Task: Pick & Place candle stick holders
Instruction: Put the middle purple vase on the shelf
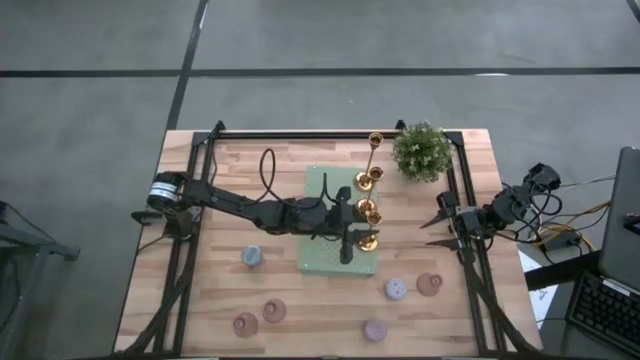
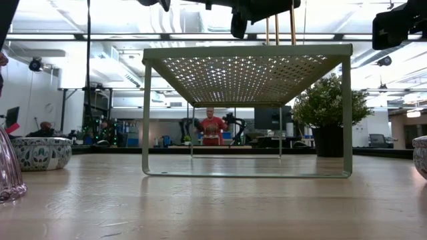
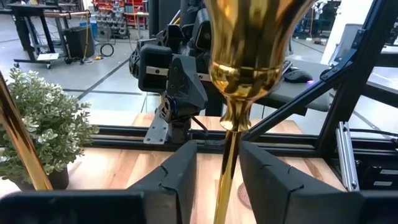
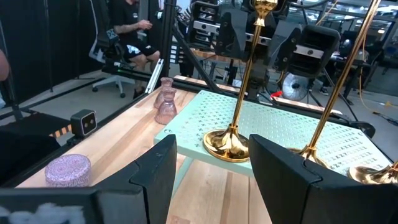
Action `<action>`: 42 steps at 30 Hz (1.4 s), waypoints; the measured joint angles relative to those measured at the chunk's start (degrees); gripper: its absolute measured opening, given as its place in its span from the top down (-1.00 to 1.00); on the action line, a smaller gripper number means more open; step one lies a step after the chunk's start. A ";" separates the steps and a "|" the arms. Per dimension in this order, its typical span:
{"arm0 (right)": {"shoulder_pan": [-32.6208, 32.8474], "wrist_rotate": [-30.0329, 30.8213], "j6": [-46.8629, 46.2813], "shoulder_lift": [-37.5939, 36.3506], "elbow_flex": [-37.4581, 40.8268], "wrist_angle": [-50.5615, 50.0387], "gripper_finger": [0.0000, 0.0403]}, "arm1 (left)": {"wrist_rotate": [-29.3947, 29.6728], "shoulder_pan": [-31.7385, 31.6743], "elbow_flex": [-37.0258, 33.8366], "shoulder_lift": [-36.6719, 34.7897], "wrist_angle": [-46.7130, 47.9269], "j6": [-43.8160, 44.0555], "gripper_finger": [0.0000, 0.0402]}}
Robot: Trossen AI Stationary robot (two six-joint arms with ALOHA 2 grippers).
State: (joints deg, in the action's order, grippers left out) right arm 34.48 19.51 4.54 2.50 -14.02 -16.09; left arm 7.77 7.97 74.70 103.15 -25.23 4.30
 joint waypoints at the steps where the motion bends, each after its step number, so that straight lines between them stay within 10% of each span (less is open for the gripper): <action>1: 0.00 0.00 0.00 0.00 0.00 0.00 0.04 | 0.00 0.00 0.00 -0.07 0.33 0.02 0.33; 42: -0.01 0.00 0.00 0.15 0.00 0.00 0.04 | 5.22 10.43 -2.16 -15.34 42.29 5.91 -0.06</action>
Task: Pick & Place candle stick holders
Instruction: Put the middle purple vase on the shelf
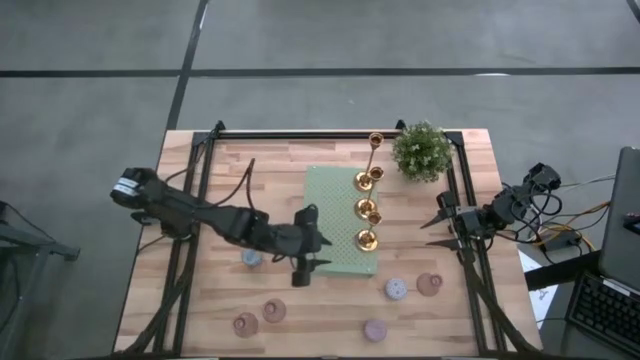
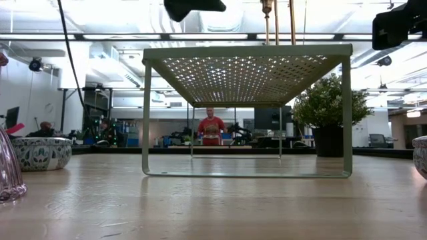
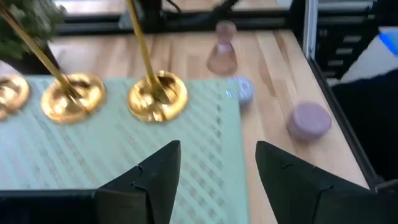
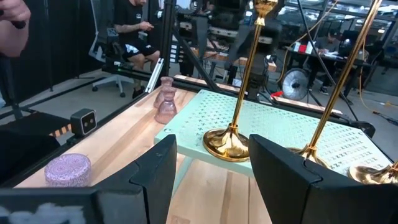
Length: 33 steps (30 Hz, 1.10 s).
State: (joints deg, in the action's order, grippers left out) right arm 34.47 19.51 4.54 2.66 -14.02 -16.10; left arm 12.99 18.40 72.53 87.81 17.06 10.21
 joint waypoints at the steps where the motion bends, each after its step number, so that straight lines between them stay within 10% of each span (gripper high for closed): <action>1: 0.01 0.01 0.00 0.02 0.00 -0.01 0.04 | 0.15 0.51 -0.31 -0.05 0.68 0.82 -0.06; 33: 0.01 0.01 0.00 0.07 0.00 0.00 0.04 | -10.74 20.64 -0.68 -0.08 18.10 47.80 -0.05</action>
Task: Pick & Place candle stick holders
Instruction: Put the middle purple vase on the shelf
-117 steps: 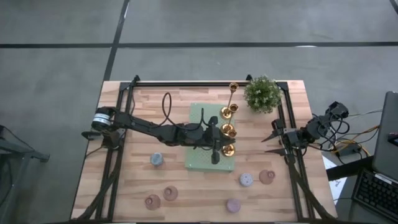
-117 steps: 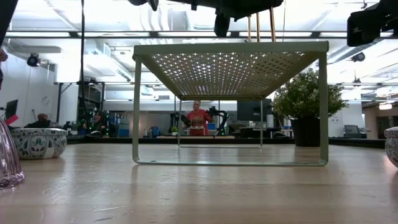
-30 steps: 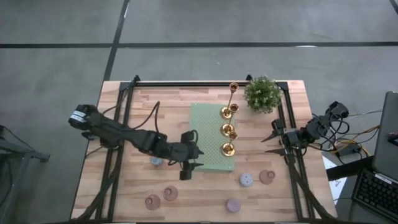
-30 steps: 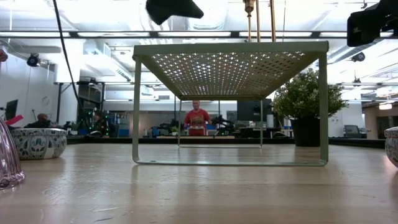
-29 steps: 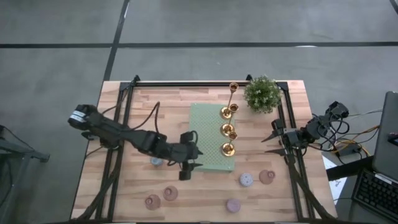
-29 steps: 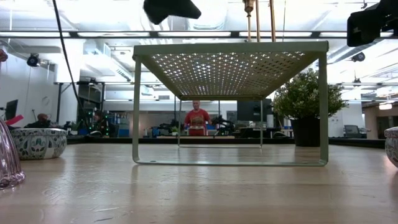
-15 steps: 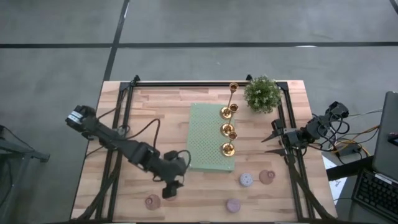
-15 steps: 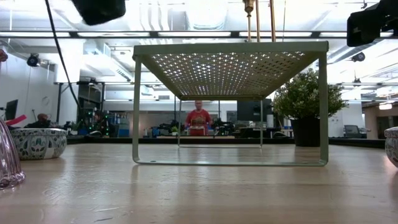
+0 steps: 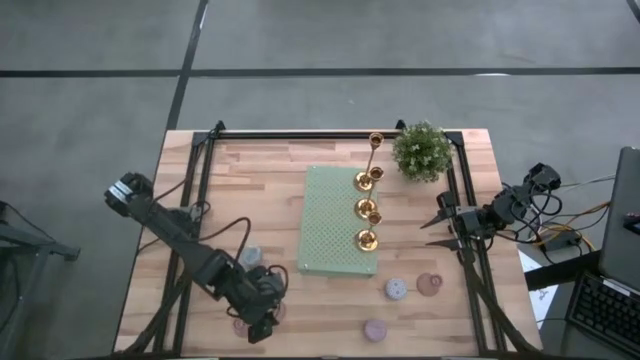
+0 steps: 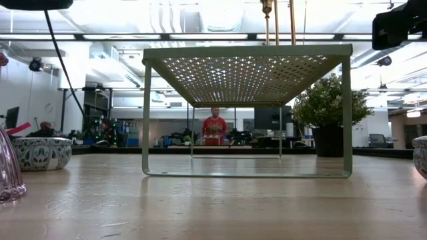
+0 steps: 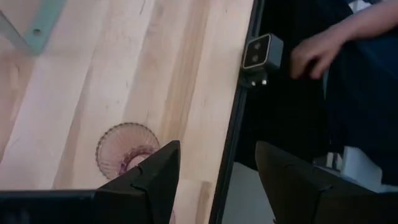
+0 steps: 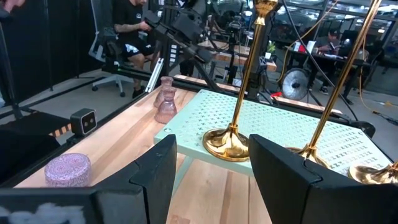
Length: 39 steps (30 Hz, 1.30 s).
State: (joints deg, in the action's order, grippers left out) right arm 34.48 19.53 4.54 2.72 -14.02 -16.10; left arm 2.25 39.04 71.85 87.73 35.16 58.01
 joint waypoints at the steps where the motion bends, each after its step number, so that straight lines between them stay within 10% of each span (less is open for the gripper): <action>1: 0.00 0.00 0.00 0.00 0.00 0.00 0.04 | 0.78 0.55 0.00 0.24 -0.14 0.29 -0.05; 39: -0.01 0.00 0.00 0.00 0.00 0.00 0.04 | 6.46 3.39 -0.85 9.17 3.00 -2.54 0.04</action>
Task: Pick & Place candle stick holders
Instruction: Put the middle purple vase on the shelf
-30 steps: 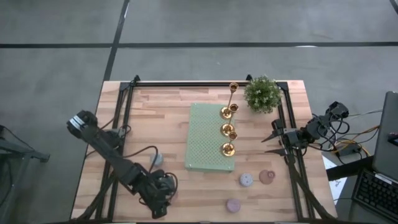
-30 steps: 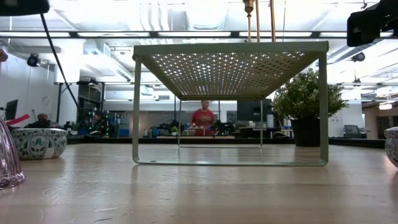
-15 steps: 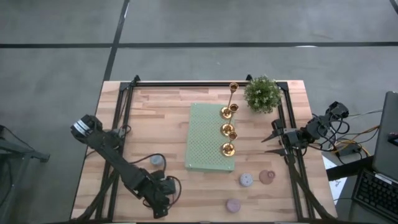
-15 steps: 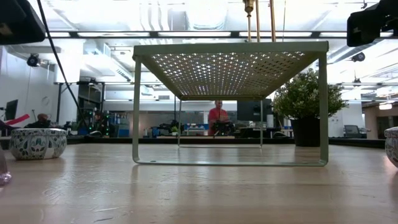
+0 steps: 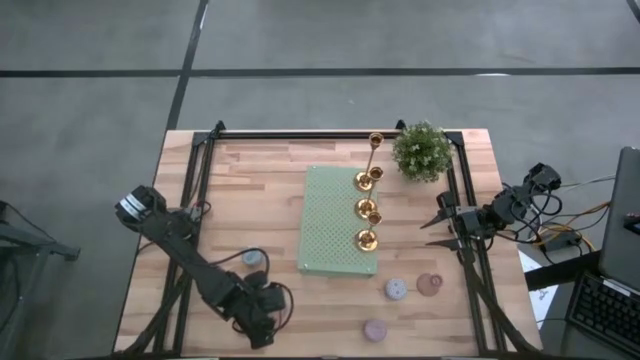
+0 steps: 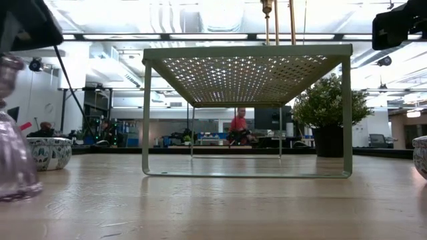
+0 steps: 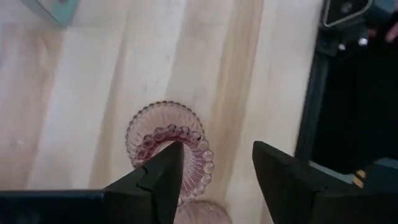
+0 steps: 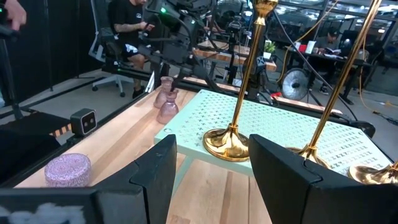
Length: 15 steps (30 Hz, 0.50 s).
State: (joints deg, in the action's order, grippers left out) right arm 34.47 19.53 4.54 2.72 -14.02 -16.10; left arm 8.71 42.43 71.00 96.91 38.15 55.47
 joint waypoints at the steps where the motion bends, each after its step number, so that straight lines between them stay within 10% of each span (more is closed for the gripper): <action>1: -0.01 -0.01 0.01 0.00 0.00 0.00 0.04 | 0.30 -0.13 0.00 0.02 0.02 -0.26 0.07; 15: -0.02 0.00 0.00 0.00 0.00 0.00 0.04 | 2.22 -0.33 -0.07 0.02 0.92 -3.46 0.83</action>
State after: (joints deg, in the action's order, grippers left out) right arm 34.46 19.53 4.54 2.72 -14.02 -16.10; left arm 10.93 42.11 70.94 96.93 39.07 52.02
